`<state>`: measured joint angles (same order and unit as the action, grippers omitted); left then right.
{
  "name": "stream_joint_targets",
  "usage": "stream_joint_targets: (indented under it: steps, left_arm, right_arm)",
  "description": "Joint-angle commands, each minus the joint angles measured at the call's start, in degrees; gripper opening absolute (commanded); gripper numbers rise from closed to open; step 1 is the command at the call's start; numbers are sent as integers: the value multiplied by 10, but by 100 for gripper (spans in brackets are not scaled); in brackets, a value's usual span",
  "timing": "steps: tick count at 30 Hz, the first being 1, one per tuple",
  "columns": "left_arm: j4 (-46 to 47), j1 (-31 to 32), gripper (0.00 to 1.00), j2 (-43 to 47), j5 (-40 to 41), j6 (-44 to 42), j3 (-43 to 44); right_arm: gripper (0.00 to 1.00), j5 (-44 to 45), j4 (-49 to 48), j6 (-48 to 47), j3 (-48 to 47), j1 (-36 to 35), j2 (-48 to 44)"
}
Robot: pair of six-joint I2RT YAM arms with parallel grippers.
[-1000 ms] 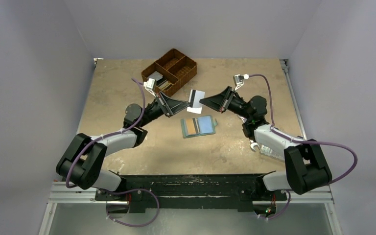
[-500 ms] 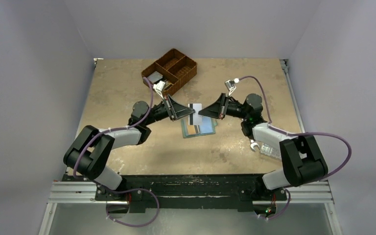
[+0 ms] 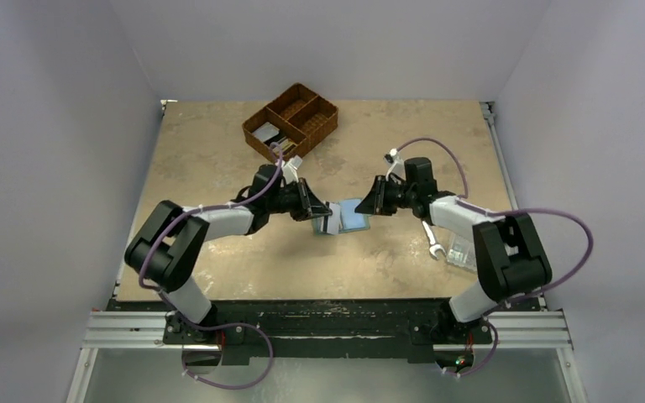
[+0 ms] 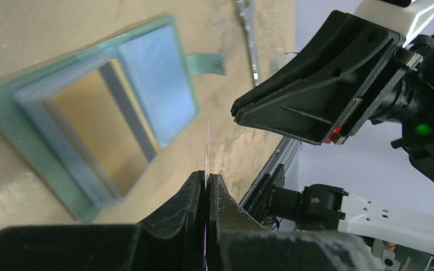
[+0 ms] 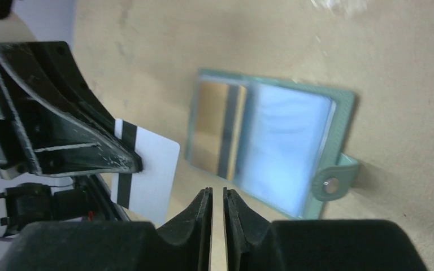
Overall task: Put the credit cards into the card holder
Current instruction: Insert the credit card into the card holder.
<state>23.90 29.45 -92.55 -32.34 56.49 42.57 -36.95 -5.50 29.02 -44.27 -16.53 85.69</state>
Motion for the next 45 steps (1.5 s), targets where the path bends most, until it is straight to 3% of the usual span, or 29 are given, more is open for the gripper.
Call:
stream_joint_targets:
  steps: [1, 7, 17, 31, 45]
  left_arm:
    - [-38, 3, 0, -57, 0, -2, 45]
    - [-46, 6, 0, -123, -14, 16, 82]
    - [-77, 5, 0, -165, -7, 19, 100]
    - [20, 5, 0, -218, -23, 36, 105]
    - [110, 5, 0, -220, 36, 42, 76]
  right_arm:
    - [17, 8, 3, -35, -1, -1, 51]
    - [8, 46, -16, -36, 0, 0, 89]
    - [6, 65, -20, -31, 2, 0, 122]
    - [5, 57, -23, -30, 5, 0, 133]
    - [5, 51, -26, -29, 6, 0, 133]
